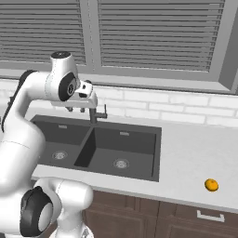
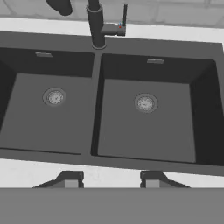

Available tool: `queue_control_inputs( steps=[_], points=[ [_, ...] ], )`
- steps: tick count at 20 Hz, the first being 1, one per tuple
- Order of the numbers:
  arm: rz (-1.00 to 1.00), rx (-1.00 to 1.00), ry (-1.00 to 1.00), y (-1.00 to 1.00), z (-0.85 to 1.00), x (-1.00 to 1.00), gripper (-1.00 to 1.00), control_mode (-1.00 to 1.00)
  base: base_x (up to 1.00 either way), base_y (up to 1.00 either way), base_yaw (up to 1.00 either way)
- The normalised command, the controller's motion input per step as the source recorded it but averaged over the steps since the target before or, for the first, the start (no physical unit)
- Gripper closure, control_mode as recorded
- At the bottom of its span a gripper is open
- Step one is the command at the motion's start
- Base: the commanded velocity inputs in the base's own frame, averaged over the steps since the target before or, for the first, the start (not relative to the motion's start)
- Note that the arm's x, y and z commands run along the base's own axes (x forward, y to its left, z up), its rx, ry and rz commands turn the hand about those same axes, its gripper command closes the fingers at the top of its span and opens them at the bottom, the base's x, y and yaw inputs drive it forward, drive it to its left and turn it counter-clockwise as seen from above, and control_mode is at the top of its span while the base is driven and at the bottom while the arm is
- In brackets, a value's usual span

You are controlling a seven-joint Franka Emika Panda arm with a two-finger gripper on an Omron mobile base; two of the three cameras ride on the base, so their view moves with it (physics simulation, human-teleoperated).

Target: Put the colander in the sink, put the mango, tangerine in the colander, and turn on the sink faucet and pour water over the colander.

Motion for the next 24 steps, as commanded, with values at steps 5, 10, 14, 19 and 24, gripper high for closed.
queue_control_inputs(
  steps=[5, 10, 14, 19, 24],
  points=[
    [0.04, -0.02, -0.08, 0.28, -0.01, -0.33, -1.0, -1.0, 0.0, 0.0, 0.0],
    [0.11, 0.0, 0.01, 0.87, -0.18, -0.39, -1.0, -1.0, 0.0, 0.0, 0.0],
    [0.06, 0.0, 0.08, 1.0, -0.21, -0.23, -1.0, -1.0, 0.0, 0.0, 0.0],
    [0.01, 0.02, 0.2, 1.0, -0.13, -0.01, -1.0, -1.0, 0.0, 0.0, 0.0],
    [0.0, 0.06, 0.25, 0.98, -0.13, 0.0, -1.0, -1.0, 0.0, 0.0, 0.0]
  ],
)
